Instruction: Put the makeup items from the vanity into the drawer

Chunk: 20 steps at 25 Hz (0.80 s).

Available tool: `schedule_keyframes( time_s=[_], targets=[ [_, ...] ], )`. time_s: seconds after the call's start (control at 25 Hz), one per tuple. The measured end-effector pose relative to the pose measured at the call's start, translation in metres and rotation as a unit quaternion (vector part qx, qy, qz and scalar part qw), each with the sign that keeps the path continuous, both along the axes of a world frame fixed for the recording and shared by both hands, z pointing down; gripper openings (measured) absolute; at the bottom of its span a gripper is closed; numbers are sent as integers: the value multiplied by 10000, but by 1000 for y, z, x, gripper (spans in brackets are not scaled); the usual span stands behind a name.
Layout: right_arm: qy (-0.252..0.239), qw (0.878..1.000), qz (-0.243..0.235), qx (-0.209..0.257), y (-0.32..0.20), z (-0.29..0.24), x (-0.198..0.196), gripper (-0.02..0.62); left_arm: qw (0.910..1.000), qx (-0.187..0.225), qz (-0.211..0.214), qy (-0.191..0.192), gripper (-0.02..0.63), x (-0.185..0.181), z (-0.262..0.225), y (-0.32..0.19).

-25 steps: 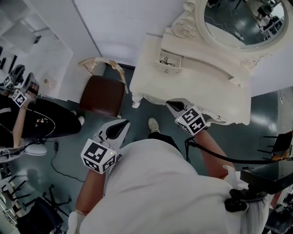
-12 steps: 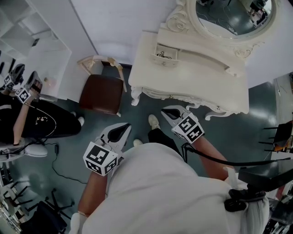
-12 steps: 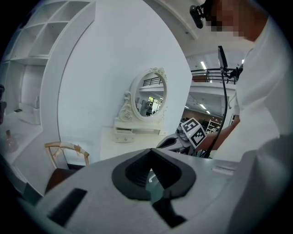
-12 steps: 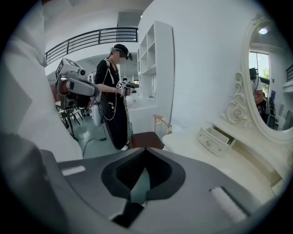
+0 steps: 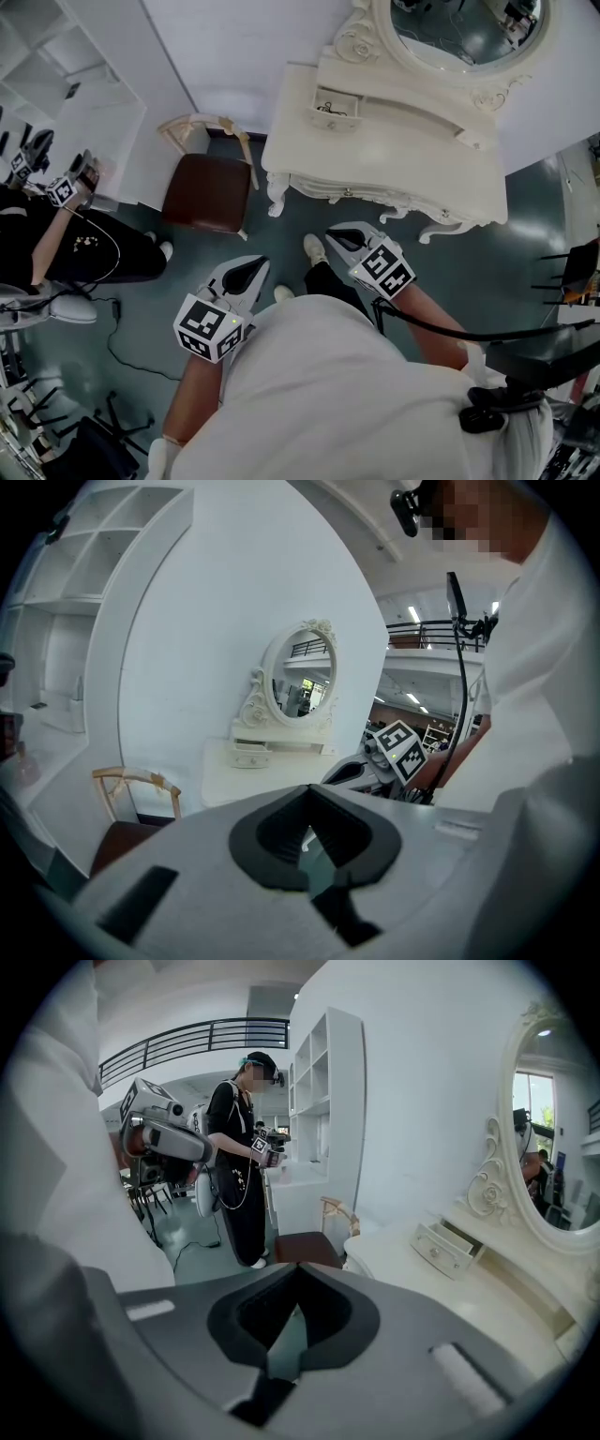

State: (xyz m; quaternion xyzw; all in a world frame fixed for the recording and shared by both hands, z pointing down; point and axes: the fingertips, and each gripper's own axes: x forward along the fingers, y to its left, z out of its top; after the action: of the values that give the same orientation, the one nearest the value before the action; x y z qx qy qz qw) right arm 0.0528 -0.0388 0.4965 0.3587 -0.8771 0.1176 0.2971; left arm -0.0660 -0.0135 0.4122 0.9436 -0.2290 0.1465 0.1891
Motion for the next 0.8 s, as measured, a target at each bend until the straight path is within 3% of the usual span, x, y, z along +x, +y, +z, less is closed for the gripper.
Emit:
schedule_keyframes(
  time_s=[0.8],
  targets=[
    [28,9998,-147,153,16,-2,-19,0,9999,26,-100,2,2,-13,4,18]
  ],
)
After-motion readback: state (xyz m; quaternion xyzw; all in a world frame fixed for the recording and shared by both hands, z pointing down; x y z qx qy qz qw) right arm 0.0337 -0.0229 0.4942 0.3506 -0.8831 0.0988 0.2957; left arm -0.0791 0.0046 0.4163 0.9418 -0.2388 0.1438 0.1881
